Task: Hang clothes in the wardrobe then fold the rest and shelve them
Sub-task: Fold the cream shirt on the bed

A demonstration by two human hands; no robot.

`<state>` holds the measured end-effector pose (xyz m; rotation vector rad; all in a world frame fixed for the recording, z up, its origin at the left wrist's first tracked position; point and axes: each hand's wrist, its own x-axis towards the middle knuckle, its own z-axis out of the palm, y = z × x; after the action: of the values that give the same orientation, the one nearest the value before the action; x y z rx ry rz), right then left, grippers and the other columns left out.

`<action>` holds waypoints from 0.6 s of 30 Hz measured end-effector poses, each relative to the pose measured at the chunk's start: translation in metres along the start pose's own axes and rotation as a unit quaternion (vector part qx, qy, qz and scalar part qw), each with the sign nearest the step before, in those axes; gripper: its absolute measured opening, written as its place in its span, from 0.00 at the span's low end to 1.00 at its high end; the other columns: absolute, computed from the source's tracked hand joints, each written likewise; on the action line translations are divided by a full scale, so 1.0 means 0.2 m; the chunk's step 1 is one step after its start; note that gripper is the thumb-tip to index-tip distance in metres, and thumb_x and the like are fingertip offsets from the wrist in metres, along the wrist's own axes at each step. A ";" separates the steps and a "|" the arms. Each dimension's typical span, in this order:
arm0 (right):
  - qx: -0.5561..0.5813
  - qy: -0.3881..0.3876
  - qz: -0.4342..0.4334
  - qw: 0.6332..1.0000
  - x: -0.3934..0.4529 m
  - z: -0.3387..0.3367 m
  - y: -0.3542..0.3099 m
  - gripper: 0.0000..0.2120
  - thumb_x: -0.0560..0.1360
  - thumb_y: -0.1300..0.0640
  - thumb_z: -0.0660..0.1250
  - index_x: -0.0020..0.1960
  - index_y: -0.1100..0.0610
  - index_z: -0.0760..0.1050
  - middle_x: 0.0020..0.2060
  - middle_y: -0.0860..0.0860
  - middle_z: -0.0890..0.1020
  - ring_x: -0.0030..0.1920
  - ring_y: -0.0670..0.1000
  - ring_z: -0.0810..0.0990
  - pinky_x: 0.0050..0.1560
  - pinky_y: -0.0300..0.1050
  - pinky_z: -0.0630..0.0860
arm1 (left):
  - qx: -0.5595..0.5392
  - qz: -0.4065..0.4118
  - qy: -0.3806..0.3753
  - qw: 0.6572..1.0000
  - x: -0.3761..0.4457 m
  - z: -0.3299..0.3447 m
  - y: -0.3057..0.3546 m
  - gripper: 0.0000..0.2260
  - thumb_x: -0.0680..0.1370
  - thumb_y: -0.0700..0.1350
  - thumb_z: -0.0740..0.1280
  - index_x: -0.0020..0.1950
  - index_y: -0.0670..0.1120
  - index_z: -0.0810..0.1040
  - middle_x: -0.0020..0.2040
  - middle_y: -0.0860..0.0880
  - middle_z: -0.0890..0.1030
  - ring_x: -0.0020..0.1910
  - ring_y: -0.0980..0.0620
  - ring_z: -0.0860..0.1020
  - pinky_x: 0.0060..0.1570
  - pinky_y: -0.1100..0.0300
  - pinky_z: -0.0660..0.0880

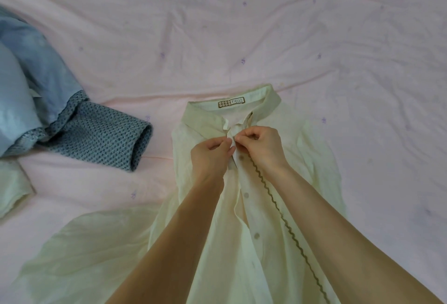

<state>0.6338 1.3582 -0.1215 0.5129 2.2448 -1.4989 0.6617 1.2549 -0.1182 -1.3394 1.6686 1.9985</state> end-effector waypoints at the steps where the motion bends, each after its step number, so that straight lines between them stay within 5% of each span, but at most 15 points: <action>1: 0.001 -0.006 0.002 1.000 0.00 0.00 0.00 0.03 0.73 0.61 0.70 0.41 0.57 0.82 0.37 0.50 0.83 0.40 0.47 0.81 0.49 0.42 0.79 | -0.004 -0.002 0.001 1.000 0.00 0.00 0.00 0.02 0.75 0.37 0.71 0.47 0.41 0.82 0.40 0.49 0.84 0.40 0.56 0.84 0.45 0.64 0.78; 11: 0.022 -0.019 0.002 1.000 0.01 -0.01 -0.01 0.03 0.73 0.62 0.70 0.42 0.60 0.83 0.34 0.52 0.83 0.33 0.43 0.80 0.41 0.35 0.79 | -0.036 0.014 -0.058 0.998 0.00 -0.02 -0.01 0.06 0.78 0.37 0.68 0.52 0.37 0.82 0.46 0.44 0.85 0.45 0.55 0.84 0.49 0.65 0.79; 18: 0.118 -0.082 0.030 0.989 0.00 -0.04 0.02 0.06 0.73 0.66 0.70 0.40 0.59 0.84 0.39 0.56 0.85 0.40 0.50 0.84 0.50 0.42 0.80 | 0.024 0.070 -0.030 0.997 -0.01 -0.04 -0.01 0.04 0.73 0.34 0.72 0.46 0.41 0.84 0.40 0.45 0.85 0.41 0.51 0.85 0.42 0.65 0.80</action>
<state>0.6340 1.3669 -0.1213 0.5005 1.9221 -1.7206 0.6680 1.2501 -0.1175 -1.1641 1.8160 2.0375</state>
